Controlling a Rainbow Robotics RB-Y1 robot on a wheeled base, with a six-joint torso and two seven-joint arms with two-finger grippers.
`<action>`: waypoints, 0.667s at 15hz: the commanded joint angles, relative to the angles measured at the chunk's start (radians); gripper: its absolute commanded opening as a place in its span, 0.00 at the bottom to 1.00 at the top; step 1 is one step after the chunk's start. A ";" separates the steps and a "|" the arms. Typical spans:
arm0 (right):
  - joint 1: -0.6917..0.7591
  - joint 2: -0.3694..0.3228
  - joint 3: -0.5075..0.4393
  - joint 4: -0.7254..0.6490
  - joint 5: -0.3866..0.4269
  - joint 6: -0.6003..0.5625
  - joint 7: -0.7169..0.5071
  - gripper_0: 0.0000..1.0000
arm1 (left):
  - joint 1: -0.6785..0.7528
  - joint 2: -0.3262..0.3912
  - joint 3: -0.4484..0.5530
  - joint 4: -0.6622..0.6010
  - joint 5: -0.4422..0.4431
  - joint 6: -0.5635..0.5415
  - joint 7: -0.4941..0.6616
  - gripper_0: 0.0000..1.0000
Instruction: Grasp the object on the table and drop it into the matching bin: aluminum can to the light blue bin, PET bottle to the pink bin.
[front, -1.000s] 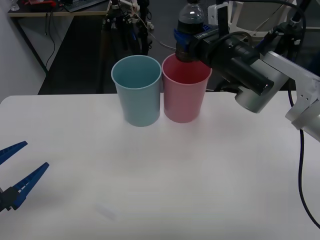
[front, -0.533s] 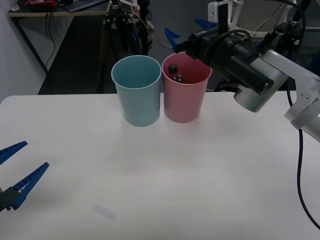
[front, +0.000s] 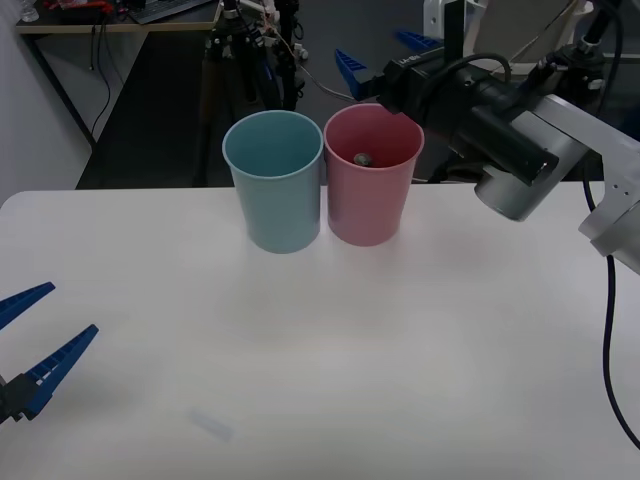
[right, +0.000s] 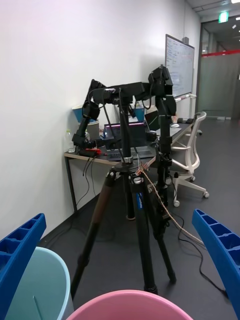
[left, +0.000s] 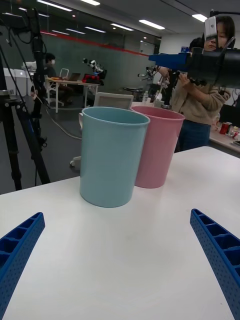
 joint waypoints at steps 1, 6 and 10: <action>0.023 -0.046 0.001 -0.036 -0.076 -0.062 0.021 1.00 | 0.000 0.000 0.000 0.000 0.000 0.000 0.000 1.00; 0.138 -0.204 -0.001 -0.247 -0.226 -0.109 0.153 1.00 | 0.000 0.000 0.000 0.000 0.000 0.000 0.000 1.00; 0.325 -0.344 -0.059 -0.430 -0.299 -0.194 0.225 1.00 | 0.000 0.000 0.000 0.000 0.000 0.000 0.000 1.00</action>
